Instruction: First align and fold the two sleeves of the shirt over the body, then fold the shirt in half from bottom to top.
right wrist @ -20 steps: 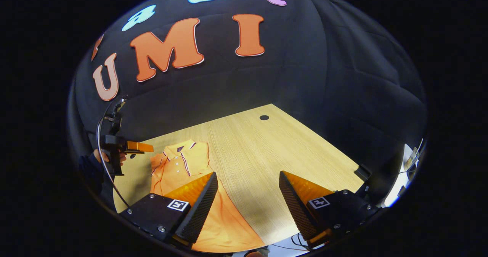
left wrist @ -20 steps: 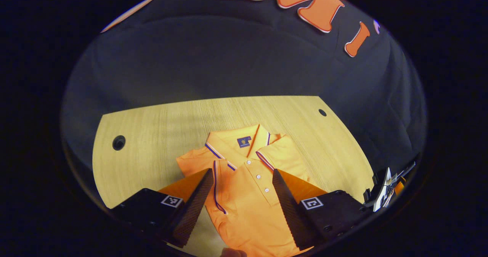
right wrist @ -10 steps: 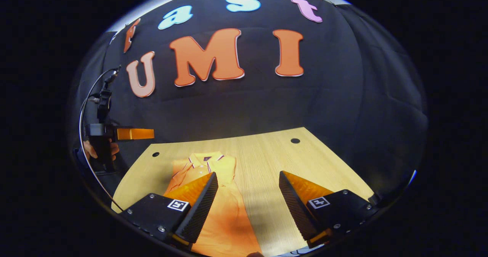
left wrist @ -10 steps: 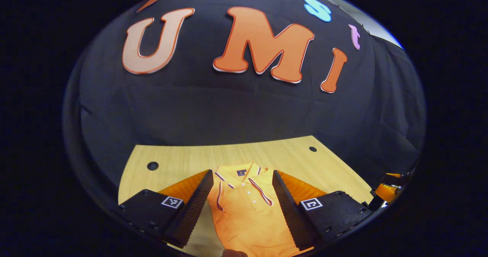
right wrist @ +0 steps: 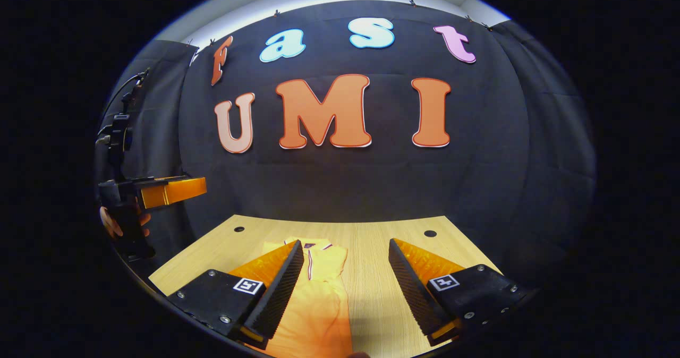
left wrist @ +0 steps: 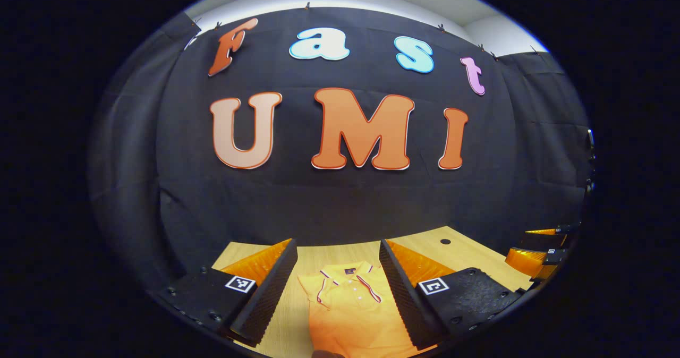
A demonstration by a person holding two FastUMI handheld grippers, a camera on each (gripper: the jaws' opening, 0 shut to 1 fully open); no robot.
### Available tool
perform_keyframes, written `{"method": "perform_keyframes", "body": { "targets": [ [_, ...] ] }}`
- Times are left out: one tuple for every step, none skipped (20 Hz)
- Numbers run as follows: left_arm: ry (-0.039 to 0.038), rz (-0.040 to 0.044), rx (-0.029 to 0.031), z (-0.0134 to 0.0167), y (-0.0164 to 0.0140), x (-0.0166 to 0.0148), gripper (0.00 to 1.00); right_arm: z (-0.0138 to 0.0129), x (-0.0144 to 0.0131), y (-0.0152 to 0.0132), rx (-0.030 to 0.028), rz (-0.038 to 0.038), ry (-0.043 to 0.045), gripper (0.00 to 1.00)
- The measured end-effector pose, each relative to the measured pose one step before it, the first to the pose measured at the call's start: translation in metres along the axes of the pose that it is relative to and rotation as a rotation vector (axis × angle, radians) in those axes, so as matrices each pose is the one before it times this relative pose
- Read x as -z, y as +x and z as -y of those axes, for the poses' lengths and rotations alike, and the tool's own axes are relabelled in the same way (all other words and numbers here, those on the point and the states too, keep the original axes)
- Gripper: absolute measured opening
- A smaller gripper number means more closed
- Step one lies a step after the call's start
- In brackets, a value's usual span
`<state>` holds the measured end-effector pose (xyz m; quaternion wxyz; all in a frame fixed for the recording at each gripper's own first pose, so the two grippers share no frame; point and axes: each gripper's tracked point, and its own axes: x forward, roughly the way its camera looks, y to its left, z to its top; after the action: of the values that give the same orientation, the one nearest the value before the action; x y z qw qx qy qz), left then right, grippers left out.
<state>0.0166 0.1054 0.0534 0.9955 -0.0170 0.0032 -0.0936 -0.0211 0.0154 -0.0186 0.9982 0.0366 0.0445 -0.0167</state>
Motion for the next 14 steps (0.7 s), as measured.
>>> {"method": "perform_keyframes", "body": {
  "targets": [
    [0.00211,0.01190,-0.02588,0.00284,-0.01085,-0.00109,0.95,-0.00039,-0.00035,-0.00468,-0.01470,0.00753,-0.00295,0.98],
    [0.00153,0.01263,-0.02912,-0.00028,-0.01114,0.00103,0.95,-0.00046,0.00020,-0.00346,-0.01668,0.00415,-0.00234,0.98],
    [0.01063,0.03913,-0.03538,-0.00226,-0.00943,-0.00410,0.95,0.00047,-0.00115,-0.00276,-0.01200,0.01401,-0.00547,0.98],
    [0.02445,0.04365,-0.01731,0.00114,-0.00805,-0.00417,0.96,0.00001,-0.00145,-0.00003,-0.01435,0.01214,-0.00769,0.98],
    [0.03374,0.03258,-0.01536,0.00119,-0.00987,-0.00277,0.96,-0.00021,0.00341,-0.00404,-0.00504,0.00252,-0.00610,0.98],
    [0.02056,0.01480,-0.00836,0.00191,-0.01095,0.00202,0.98,0.00074,0.00325,-0.00126,-0.00622,-0.00482,-0.00116,0.98],
    [0.00893,-0.02091,-0.00712,0.00129,-0.00974,0.00718,0.98,-0.00093,0.00710,-0.00116,-0.01028,-0.01256,0.00021,0.98],
    [-0.00606,-0.01065,-0.01662,-0.00117,-0.00801,0.00810,0.98,-0.00009,0.00377,-0.00273,-0.00571,-0.00400,-0.00054,0.98],
    [-0.01031,-0.01478,-0.00476,0.00003,-0.00608,0.00486,0.98,-0.00073,0.00377,0.00085,-0.00724,-0.00929,-0.00230,0.98],
    [-0.00836,-0.01676,-0.01230,-0.00223,-0.00214,0.00851,0.98,-0.00032,0.00691,-0.00091,-0.00421,-0.01171,-0.00617,0.98],
    [-0.00426,-0.01934,-0.01513,-0.00377,-0.00421,0.00642,0.98,0.00027,0.00851,0.00122,-0.00531,-0.02000,-0.00467,0.98],
    [-0.00097,-0.02021,-0.01134,-0.00376,-0.00264,0.00748,0.98,-0.00062,0.00985,0.00084,-0.00987,-0.02686,0.00016,0.98],
    [0.00504,-0.02804,0.00285,-0.00009,-0.00013,0.01004,0.98,-0.00216,0.01003,0.00026,-0.00746,-0.03019,0.00182,0.98],
    [-0.00135,-0.03579,0.00595,0.00224,-0.00068,0.01157,0.98,-0.00140,0.01169,-0.00065,-0.01249,-0.03572,0.00538,0.98]
  ]
}}
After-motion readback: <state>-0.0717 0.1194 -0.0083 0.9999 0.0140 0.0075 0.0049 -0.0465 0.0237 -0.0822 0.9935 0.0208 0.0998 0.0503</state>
